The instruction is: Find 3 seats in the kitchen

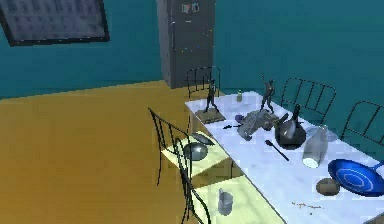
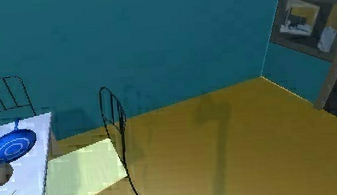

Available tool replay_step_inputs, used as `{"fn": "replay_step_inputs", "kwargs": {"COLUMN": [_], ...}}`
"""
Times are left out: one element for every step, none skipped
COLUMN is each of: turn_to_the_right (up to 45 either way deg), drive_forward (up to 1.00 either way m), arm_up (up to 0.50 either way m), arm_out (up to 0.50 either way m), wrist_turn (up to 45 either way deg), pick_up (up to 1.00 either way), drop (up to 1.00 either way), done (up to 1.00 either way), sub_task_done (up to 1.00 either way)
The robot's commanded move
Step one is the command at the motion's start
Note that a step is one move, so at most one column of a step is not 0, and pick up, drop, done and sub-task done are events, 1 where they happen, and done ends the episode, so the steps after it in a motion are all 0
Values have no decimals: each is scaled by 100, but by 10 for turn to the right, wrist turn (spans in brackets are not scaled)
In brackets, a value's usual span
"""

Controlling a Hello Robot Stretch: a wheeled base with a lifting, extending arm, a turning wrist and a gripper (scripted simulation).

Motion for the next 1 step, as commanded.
{"fn": "replay_step_inputs", "kwargs": {"turn_to_the_right": [0], "drive_forward": [0], "arm_up": [0], "arm_out": [0], "wrist_turn": [0], "pick_up": [0], "drop": [0], "done": [100], "sub_task_done": [0]}}
